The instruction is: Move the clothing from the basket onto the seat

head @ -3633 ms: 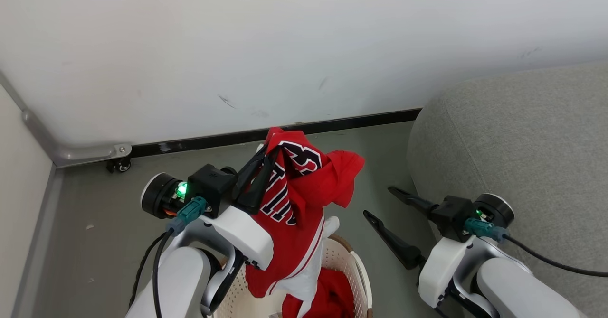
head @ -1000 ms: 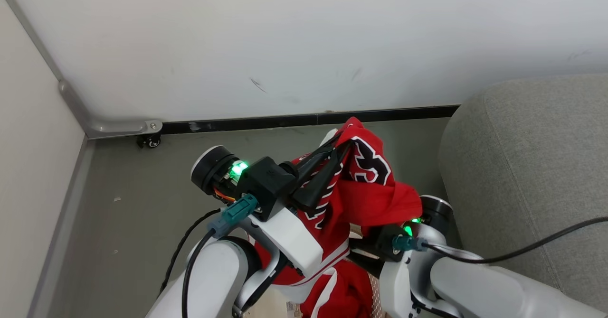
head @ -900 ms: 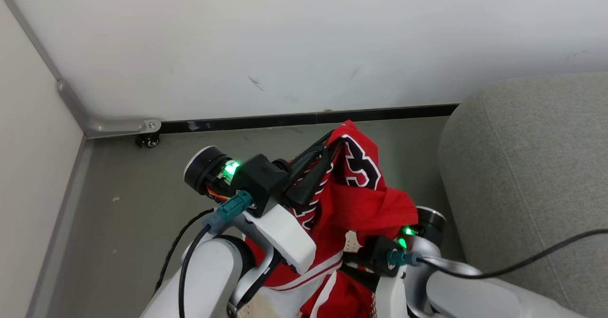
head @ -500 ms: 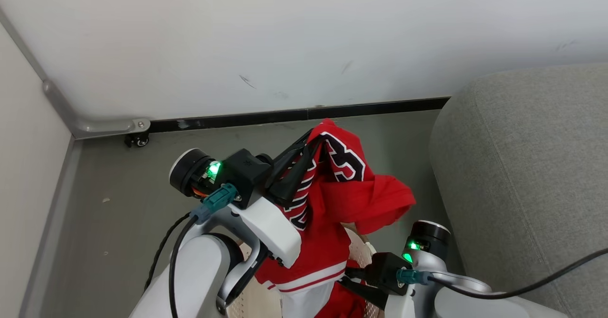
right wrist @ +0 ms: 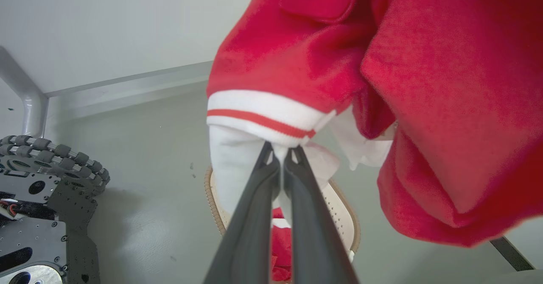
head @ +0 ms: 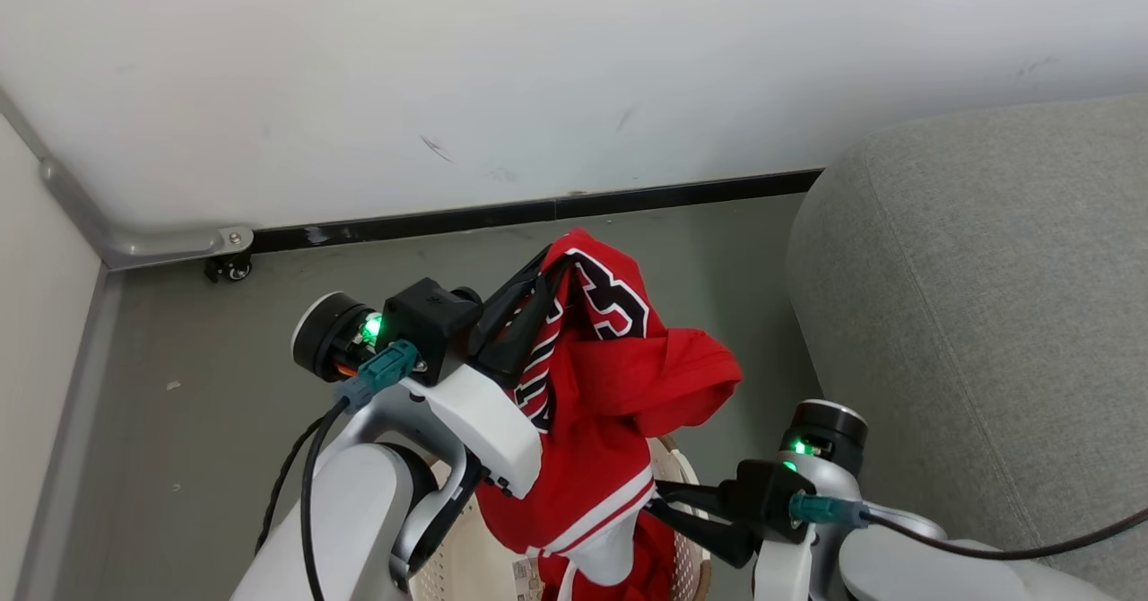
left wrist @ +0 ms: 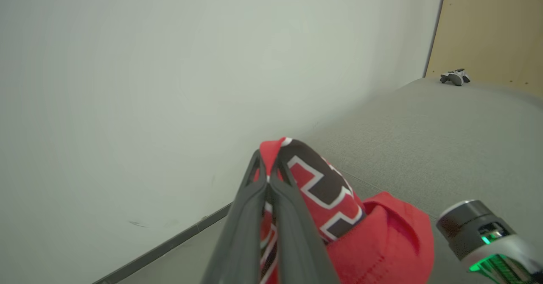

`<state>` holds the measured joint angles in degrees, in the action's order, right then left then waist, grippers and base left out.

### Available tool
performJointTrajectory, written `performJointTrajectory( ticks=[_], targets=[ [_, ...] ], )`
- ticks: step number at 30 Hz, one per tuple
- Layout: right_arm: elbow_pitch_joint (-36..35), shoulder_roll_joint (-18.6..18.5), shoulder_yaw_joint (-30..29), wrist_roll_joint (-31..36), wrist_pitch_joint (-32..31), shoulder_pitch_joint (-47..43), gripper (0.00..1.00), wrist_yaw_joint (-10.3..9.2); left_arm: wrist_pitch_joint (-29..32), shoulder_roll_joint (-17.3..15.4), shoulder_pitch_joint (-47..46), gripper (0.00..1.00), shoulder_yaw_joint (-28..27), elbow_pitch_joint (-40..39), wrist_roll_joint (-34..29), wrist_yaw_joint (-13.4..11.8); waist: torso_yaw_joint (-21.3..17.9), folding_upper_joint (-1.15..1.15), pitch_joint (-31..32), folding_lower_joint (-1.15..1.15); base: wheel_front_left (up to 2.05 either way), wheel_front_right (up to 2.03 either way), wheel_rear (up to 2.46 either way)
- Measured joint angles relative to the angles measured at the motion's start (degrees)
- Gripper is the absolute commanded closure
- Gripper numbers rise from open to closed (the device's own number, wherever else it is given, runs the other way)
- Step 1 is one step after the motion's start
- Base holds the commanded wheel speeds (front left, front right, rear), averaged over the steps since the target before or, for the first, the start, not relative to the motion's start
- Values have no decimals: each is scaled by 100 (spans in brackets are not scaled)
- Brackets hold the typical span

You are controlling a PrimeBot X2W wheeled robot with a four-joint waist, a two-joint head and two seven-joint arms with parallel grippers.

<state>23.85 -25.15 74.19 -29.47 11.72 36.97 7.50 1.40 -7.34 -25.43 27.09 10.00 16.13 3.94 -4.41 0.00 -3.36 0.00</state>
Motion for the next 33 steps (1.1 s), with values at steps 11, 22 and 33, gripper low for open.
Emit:
performJointTrajectory(
  ticks=[11,22,33],
  targets=[
    [16,-91,-331,-662,208,276,100,0,-151,-9,188,100,-102,165,116,-99,-118,0,-30,0,0,0,0],
    [-114,-225,-1161,-1112,249,274,100,0,-320,-11,297,100,-151,203,189,-98,-168,0,-28,0,0,0,0],
    [-233,-332,-2241,-1143,256,194,100,0,-531,-9,412,78,-92,197,300,-32,-223,0,-34,0,0,0,0]
  ],
)
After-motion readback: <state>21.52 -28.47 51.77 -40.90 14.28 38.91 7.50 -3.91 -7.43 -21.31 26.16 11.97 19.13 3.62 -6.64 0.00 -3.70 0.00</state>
